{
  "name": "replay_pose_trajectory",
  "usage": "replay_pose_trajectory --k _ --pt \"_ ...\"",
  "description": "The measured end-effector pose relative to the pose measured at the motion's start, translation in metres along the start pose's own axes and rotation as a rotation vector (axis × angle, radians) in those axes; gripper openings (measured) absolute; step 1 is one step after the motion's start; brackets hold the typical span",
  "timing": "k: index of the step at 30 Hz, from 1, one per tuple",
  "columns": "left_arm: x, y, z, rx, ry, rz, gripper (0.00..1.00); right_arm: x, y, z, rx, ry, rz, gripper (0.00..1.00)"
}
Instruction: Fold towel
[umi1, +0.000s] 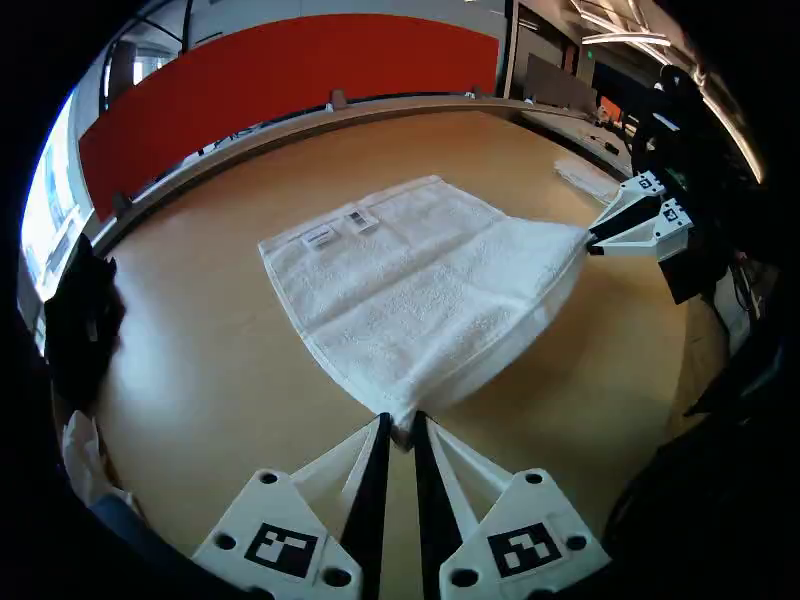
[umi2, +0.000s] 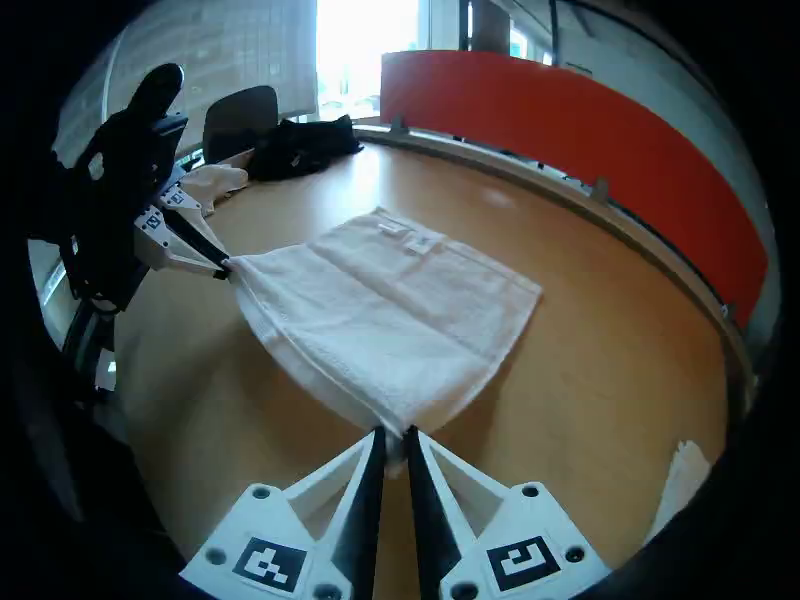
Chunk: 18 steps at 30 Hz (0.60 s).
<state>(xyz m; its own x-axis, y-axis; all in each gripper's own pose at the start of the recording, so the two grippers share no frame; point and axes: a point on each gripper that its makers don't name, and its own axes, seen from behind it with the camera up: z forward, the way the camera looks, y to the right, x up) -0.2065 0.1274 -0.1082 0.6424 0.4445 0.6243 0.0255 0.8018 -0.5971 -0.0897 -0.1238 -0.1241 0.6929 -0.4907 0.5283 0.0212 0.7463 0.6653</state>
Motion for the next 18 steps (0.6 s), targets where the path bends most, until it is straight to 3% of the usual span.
replay_pose_trajectory --k 18 --pt "0.038 0.003 -0.052 0.013 0.047 -0.045 0.16 0.05 -0.005 -0.05 -0.005 0.065 -0.027 0.16"
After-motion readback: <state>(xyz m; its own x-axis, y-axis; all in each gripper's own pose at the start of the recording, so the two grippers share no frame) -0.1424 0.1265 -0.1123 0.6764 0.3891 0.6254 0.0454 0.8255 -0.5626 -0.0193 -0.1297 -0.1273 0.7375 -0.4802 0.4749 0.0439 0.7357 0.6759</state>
